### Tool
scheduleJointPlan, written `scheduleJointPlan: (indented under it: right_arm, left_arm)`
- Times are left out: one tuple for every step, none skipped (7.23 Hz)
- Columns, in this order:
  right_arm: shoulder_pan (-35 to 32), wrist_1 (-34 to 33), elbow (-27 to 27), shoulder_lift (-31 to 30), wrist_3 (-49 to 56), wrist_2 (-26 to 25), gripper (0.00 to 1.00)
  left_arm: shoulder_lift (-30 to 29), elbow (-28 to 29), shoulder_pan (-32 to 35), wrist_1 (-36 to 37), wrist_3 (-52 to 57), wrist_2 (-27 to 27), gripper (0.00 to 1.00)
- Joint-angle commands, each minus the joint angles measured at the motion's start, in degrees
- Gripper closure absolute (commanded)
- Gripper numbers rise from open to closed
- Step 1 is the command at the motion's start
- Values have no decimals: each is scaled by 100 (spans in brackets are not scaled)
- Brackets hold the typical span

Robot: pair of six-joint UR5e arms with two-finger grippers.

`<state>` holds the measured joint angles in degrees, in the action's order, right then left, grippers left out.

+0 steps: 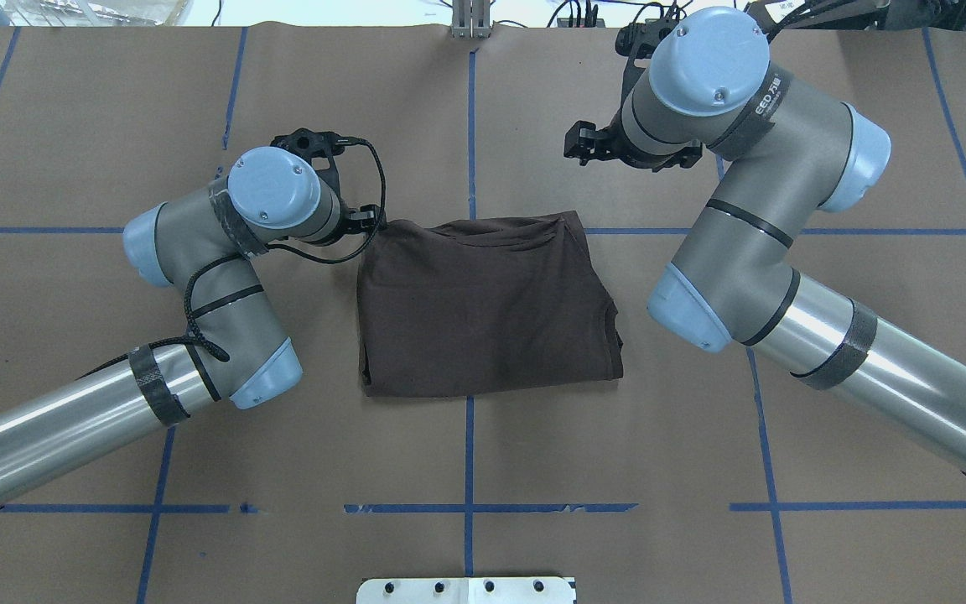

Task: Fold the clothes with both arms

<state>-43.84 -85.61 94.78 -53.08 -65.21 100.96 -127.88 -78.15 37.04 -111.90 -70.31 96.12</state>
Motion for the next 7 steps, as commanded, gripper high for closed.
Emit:
scheduleJointPlan:
  right_arm:
    - [7,-9,14,-1,-9,12,0]
    - [-1,-226,145,8,8,38,0]
    - [-62,-759,433,17,87,73,0]
    - [-289,-1043,575,17,653,195,0]
    - [-805,-1089,603,-192,1520,832,0]
    - [-1541,-1055,621,-568,2425,1673,0]
    - [-2262,-1072,612,-1016,3296,2317,0]
  left_arm:
    - [79,-400,364,2,602,64,0]
    - [419,-1055,418,89,771,221,0]
    - [840,-1976,445,525,938,519,0]
    - [1175,-2864,523,990,1305,574,0]
    - [1691,-3534,602,1247,1570,783,0]
    - [2097,-3854,1047,1276,2182,1186,0]
    - [2510,-3970,1626,1267,3171,1720,0]
